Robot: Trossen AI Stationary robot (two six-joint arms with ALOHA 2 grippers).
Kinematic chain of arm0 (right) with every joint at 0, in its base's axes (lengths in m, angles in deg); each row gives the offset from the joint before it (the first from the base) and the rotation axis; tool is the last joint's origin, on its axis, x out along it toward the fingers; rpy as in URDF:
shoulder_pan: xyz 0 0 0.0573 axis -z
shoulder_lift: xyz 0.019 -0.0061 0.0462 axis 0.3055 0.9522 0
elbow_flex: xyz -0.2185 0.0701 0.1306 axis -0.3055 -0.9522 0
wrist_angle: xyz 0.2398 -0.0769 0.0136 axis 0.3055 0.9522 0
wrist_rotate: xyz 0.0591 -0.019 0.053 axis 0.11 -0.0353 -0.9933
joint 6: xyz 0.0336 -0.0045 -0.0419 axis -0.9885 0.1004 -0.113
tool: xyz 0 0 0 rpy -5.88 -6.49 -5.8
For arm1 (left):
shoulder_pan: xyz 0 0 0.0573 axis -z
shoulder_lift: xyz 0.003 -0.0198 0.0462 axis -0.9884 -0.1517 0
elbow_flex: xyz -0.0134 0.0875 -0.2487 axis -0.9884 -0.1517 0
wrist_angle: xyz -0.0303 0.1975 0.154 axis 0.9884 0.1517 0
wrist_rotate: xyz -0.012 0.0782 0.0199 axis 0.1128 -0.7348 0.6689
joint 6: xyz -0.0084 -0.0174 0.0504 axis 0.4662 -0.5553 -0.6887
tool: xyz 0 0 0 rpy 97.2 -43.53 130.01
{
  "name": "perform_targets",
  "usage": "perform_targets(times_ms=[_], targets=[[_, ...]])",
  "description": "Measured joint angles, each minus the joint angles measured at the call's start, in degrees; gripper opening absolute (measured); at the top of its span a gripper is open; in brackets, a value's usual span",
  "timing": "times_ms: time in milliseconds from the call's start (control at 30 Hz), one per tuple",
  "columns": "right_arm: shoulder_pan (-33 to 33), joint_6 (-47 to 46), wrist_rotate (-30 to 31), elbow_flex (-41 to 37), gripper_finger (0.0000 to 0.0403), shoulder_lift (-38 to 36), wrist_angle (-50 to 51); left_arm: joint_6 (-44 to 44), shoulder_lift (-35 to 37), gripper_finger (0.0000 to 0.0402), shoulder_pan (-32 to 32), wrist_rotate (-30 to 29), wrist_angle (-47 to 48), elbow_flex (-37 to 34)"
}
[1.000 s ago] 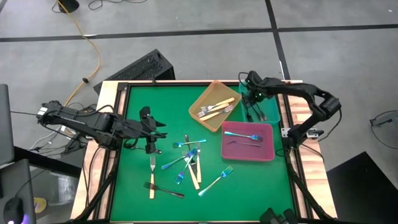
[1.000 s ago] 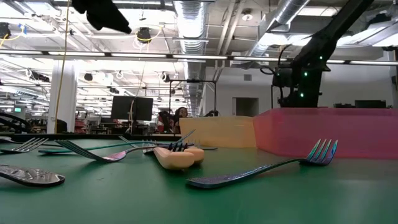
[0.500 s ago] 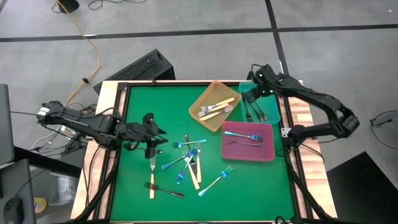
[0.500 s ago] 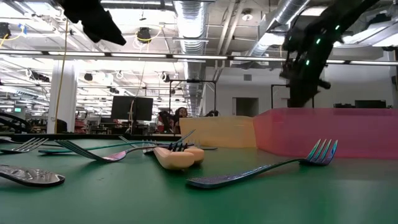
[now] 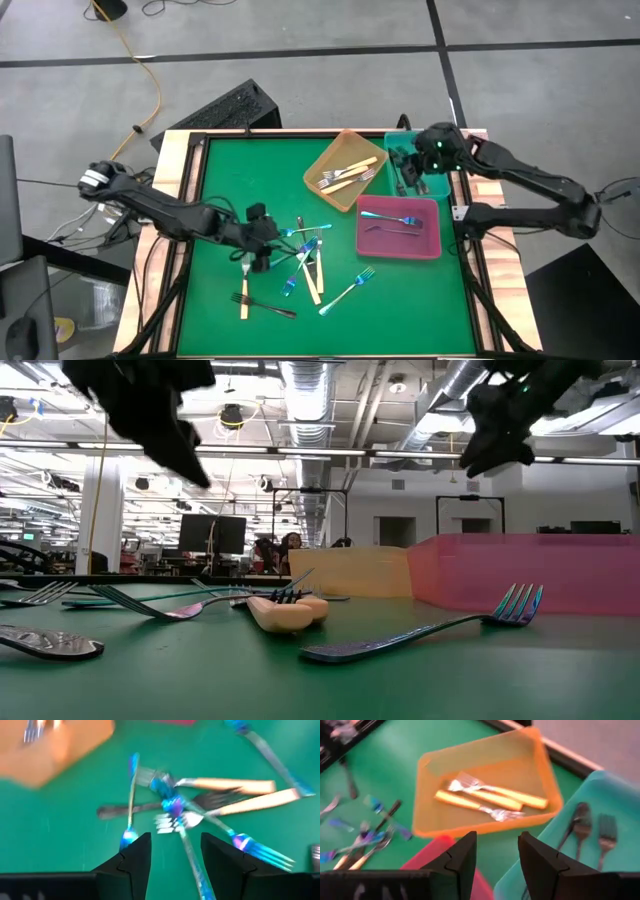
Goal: Sort silverware by color (type)
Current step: Put the blue fork into the pink bin
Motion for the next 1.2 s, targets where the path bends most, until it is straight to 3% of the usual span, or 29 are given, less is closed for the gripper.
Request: perform_targets(times_ms=[200, 433, 1000, 1200], targets=[[-7.3, -2.9, 5.8, 0.0, 0.0166, -0.2, 3.3, 9.7, -6.1, 0.0156, 0.0, 0.0, 2.4, 1.2], [-11.8, -4.5, 10.7, 0.0, 0.0166, 1.9, 3.7, 11.8, -9.6, 0.0156, 0.4, 0.9, 2.3, 4.5], [-13.6, -4.5, 10.9, 0.0, 0.0166, 10.7, 3.6, 12.4, -19.9, 0.0156, 1.5, 1.7, 3.4, 7.8], [-13.6, -4.4, 10.9, 0.0, 0.0166, 11.9, 3.6, 11.0, -20.4, 0.0156, 0.7, 1.8, 3.0, 7.8]])
